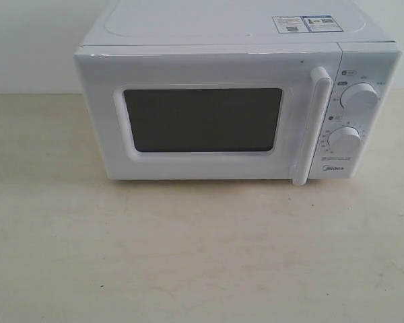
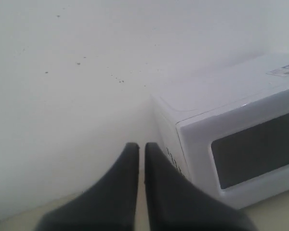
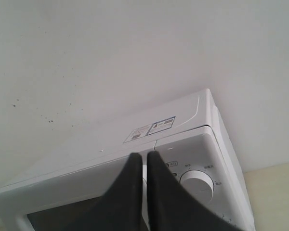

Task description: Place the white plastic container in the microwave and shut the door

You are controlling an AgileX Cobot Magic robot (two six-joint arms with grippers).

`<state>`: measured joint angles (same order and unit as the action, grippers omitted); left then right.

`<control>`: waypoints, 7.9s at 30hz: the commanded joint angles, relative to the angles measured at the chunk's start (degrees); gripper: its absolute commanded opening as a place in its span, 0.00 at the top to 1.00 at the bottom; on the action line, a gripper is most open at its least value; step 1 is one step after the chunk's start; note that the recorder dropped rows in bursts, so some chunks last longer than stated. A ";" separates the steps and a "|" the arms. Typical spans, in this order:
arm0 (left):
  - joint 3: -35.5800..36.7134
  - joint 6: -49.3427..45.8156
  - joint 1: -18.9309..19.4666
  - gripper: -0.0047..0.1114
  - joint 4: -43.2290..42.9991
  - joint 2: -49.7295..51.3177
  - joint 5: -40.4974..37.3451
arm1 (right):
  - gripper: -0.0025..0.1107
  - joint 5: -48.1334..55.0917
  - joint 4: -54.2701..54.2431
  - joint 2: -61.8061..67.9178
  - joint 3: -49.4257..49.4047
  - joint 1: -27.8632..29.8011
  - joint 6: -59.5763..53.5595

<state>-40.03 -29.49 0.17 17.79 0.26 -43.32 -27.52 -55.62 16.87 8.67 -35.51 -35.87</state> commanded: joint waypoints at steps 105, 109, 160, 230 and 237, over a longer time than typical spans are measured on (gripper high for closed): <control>40.03 40.23 3.82 0.92 -20.10 -0.26 26.00 | 0.98 6.92 0.38 -5.82 -0.13 10.89 4.19; 40.03 40.23 3.82 0.92 -20.10 -0.26 26.00 | 0.98 15.69 0.38 -5.82 -0.13 18.88 4.53; 40.03 40.23 3.82 0.92 -20.10 -0.26 25.87 | 0.98 43.57 57.42 -16.87 -8.67 39.51 45.81; 40.03 40.23 3.82 0.92 -20.10 -0.26 25.87 | 0.98 47.96 58.25 -16.87 -8.67 36.14 37.45; 40.03 40.23 3.82 0.92 -20.10 -0.26 25.87 | 0.98 47.96 58.25 -16.87 -8.67 36.14 37.45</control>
<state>-0.14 10.33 3.93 -2.54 0.17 -17.64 20.64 2.49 0.24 0.02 0.68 1.92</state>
